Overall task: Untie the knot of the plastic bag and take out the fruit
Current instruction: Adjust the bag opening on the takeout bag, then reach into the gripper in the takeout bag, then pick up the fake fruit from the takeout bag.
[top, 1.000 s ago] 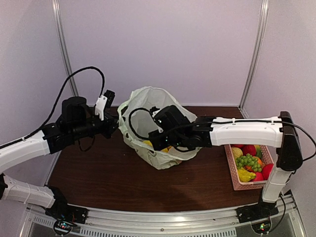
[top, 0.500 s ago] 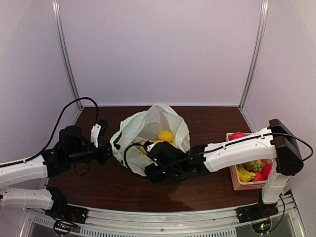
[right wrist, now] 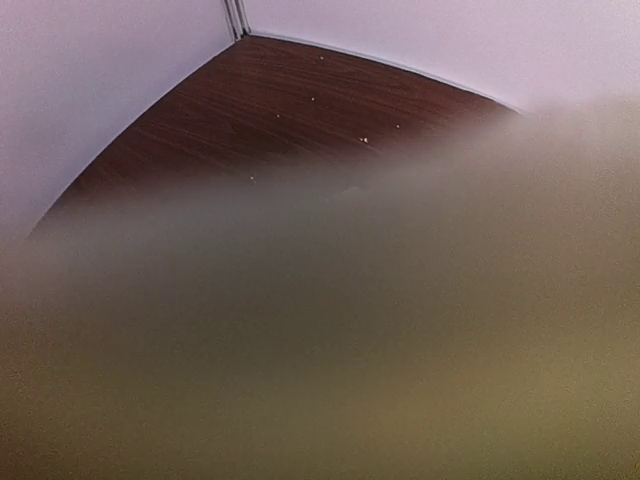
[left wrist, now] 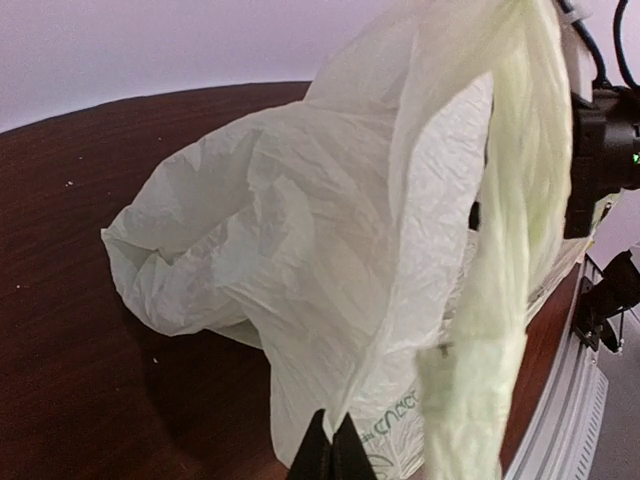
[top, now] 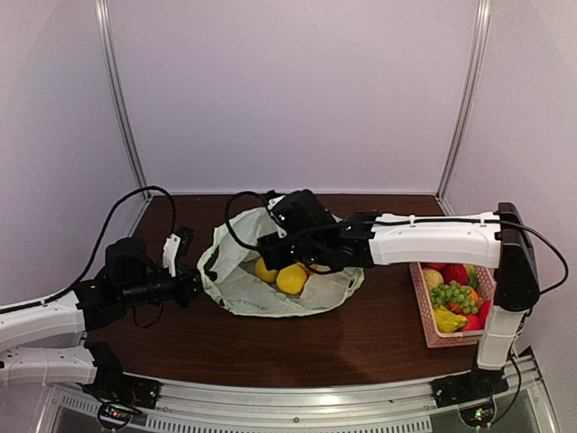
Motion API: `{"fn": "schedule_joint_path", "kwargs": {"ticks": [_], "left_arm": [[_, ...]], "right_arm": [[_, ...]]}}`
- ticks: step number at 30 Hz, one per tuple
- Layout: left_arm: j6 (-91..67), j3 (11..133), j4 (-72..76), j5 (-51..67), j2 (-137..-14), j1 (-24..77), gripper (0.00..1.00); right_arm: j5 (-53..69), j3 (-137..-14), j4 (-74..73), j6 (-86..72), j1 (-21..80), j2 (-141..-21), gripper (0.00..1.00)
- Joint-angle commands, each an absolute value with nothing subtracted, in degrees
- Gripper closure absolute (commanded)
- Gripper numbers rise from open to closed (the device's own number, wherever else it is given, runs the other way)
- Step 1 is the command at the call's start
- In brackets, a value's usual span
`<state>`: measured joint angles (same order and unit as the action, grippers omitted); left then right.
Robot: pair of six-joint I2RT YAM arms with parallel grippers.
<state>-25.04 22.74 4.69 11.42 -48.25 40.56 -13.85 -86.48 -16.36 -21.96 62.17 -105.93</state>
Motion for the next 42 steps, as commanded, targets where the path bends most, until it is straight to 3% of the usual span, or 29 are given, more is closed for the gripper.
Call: {"fn": "schedule_joint_path", "kwargs": {"ticks": [1, 16, 33, 35, 42], "left_arm": [[-27.2, 22.1, 6.2, 9.8, -47.5, 40.4, 1.0], [-30.7, 21.4, 6.5, 9.2, -49.4, 40.4, 1.0], [-30.9, 21.3, 6.1, 9.5, -49.5, 40.4, 1.0], [-31.0, 21.2, 6.1, 9.4, -49.3, 40.4, 1.0], [-31.7, 21.2, 5.6, 9.2, -49.2, 40.4, 1.0]], "right_arm": [[-12.7, -87.6, -19.9, -19.1, 59.9, -110.1, 0.28], [-9.0, -87.2, -19.7, -19.6, 56.2, -117.8, 0.15], [-10.2, -86.1, -17.9, -20.1, 55.3, -123.0, 0.11], [-10.3, -86.3, -17.6, -20.0, 55.2, -123.2, 0.13], [-9.6, -84.0, -15.7, -20.8, 55.2, -119.7, 0.34]]}}
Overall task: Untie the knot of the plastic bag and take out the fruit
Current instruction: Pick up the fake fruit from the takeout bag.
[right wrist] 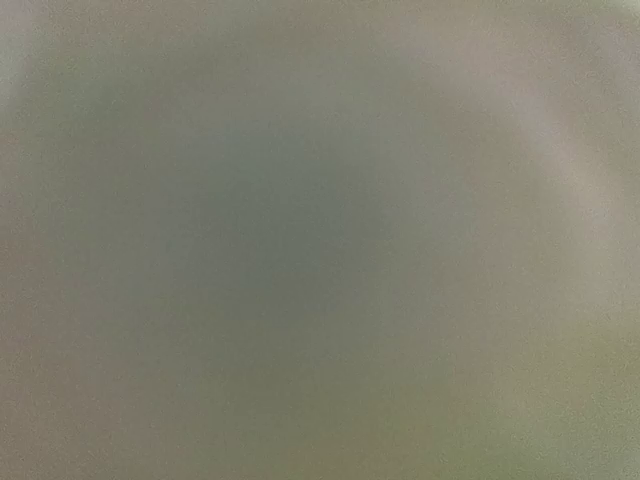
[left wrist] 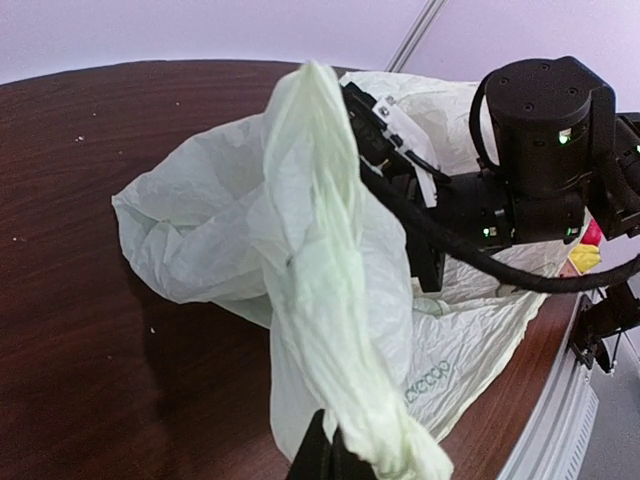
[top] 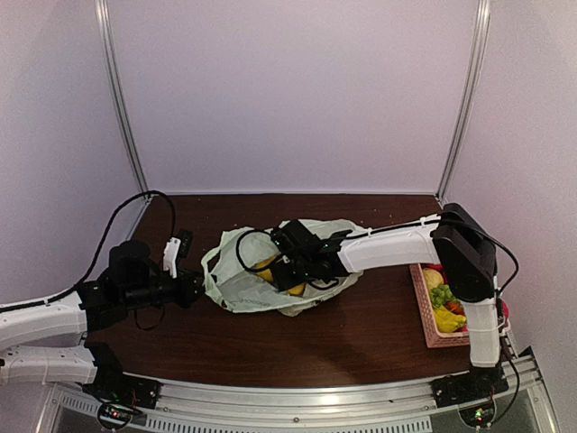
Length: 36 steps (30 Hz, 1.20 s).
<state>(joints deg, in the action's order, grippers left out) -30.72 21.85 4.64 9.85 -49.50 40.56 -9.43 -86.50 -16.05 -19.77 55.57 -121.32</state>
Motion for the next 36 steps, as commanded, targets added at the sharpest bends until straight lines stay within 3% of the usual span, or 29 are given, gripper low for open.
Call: {"fn": "schedule_joint_path", "kwargs": {"ticks": [1, 22, 36], "left_arm": [[-31.8, 21.1, 5.6, 9.2, -49.4, 40.4, 1.0], [-34.1, 21.6, 6.8, 9.0, -52.9, 40.4, 1.0], [-35.9, 22.2, 7.1, 8.1, -55.0, 40.4, 1.0]], "right_arm": [[-9.2, -83.2, -15.1, -20.8, 55.2, -118.6, 0.36], [10.6, -60.5, 7.3, -21.5, 59.6, -83.5, 0.38], [-16.9, -61.0, -15.3, -20.5, 54.0, -62.7, 0.37]]}}
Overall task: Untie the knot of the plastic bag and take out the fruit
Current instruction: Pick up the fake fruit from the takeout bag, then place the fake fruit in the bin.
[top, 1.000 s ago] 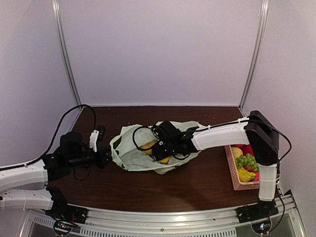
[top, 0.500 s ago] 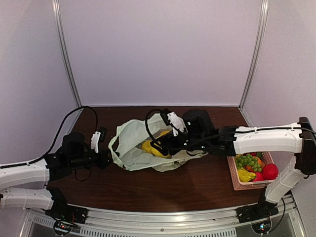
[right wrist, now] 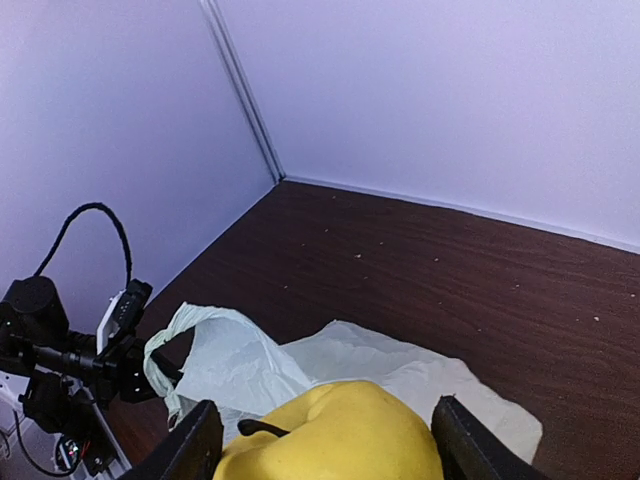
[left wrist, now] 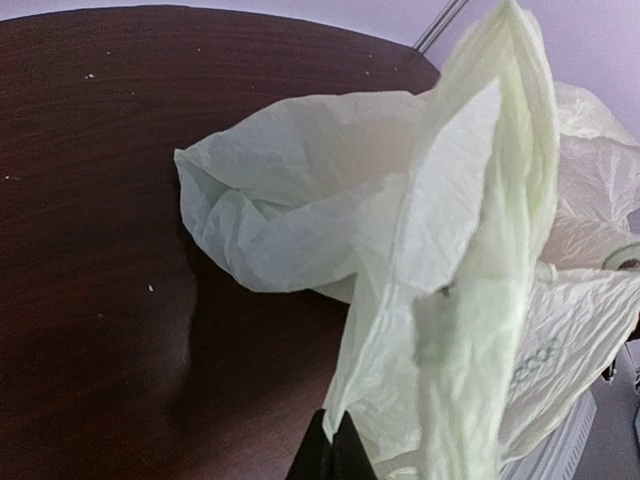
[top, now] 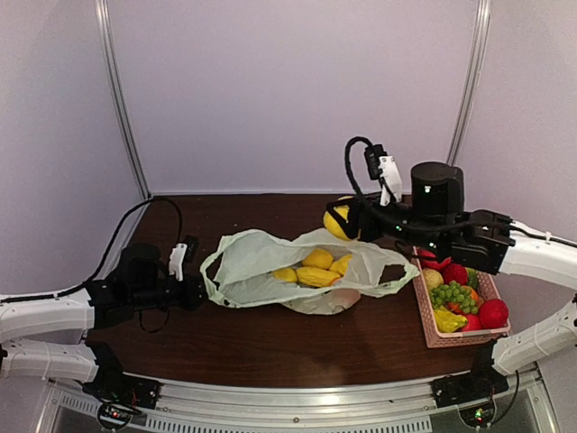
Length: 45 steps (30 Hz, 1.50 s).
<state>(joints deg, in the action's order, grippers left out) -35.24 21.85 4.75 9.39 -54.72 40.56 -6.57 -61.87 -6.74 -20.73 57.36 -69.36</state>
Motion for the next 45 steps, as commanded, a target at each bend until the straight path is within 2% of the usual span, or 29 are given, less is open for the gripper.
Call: {"fn": "schedule_joint_path", "kwargs": {"ticks": [1, 6, 12, 20, 28, 33, 39, 45], "left_arm": [[-35.9, 22.1, 7.0, 8.0, -54.9, 40.4, 1.0], [-36.2, 21.9, 6.0, 6.9, -54.2, 40.4, 1.0], [-36.2, 21.7, 6.6, 6.5, -53.1, 40.4, 1.0], [-36.0, 22.9, 3.3, 6.1, -50.9, 40.4, 1.0], [-35.8, 22.9, 1.8, 5.2, -48.9, 40.4, 1.0], [-36.7, 22.6, 2.4, 5.8, -49.2, 40.4, 1.0], [-36.5, 22.9, 3.6, 6.7, -49.5, 40.4, 1.0], [-36.0, 23.4, 3.9, 7.1, -51.0, 40.4, 1.0]], "right_arm": [[-18.0, -60.3, -16.2, -20.8, 53.0, -60.9, 0.37], [-21.1, -57.6, -21.5, -22.0, 46.2, -53.6, 0.35], [-20.4, -53.2, -24.7, -20.7, 33.3, -53.0, 0.34], [-9.1, -42.2, -15.1, -21.6, 10.6, -57.4, 0.35], [-13.3, -39.0, -7.4, -22.6, -0.6, -64.1, 0.34], [-14.6, -36.7, -1.1, -21.6, -3.8, -66.7, 0.34], [-13.5, -37.4, -0.2, -20.5, -4.8, -71.5, 0.33], [-15.9, -36.3, -0.1, -20.5, -5.0, -72.3, 0.26]]}}
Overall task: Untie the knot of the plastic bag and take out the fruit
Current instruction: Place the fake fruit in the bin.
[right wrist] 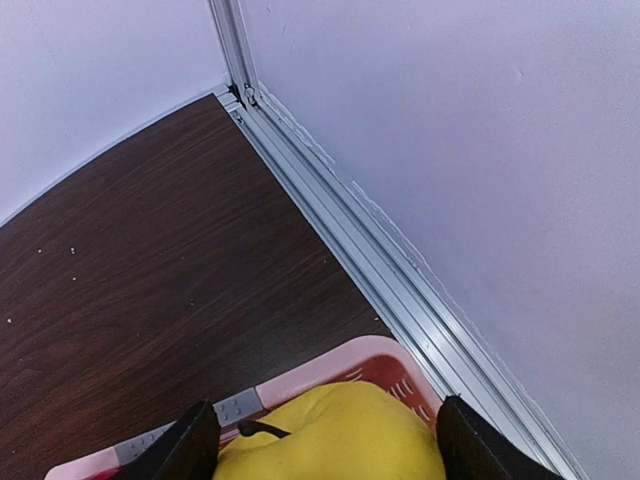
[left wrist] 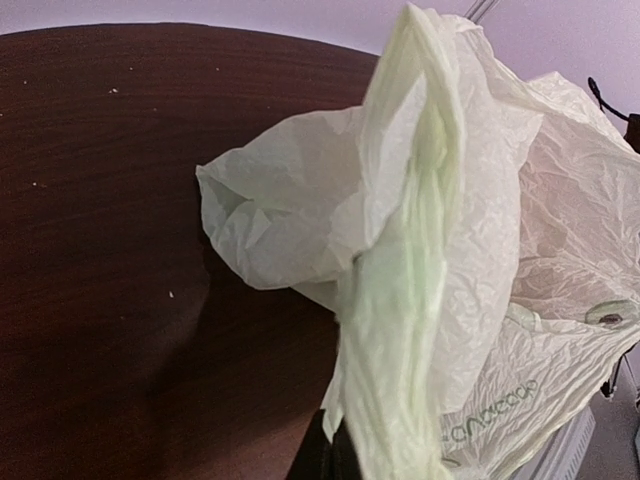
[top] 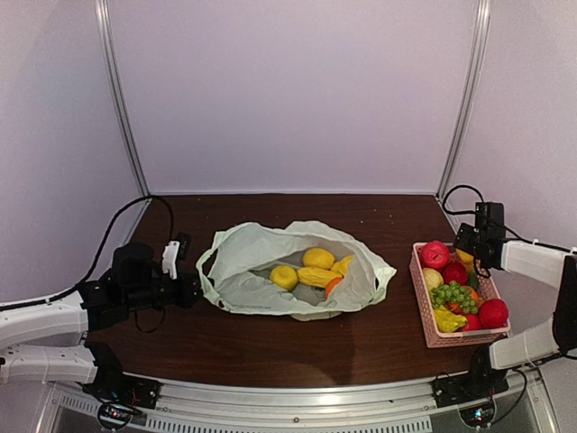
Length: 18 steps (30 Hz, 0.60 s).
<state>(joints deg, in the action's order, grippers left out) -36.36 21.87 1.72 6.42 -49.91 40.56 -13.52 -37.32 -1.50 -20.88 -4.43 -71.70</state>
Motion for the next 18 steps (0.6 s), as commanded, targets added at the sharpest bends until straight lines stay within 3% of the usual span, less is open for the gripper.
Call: {"fn": "schedule_joint_path", "kwargs": {"ticks": [1, 9, 18], "left_arm": [[-36.0, 23.3, 4.1, 7.3, -51.3, 40.4, 1.0], [-35.4, 23.7, 5.0, 7.7, -52.3, 40.4, 1.0], [-34.6, 22.3, 7.4, 9.0, -48.4, 40.4, 1.0]], "right_arm": [[-15.9, -36.4, -0.1, -20.4, -5.0, -72.5, 0.24], [-15.8, -36.3, -0.7, -19.9, -5.1, -73.0, 0.01], [-14.2, -37.9, -6.9, -20.0, -5.0, -64.1, 0.0]]}}
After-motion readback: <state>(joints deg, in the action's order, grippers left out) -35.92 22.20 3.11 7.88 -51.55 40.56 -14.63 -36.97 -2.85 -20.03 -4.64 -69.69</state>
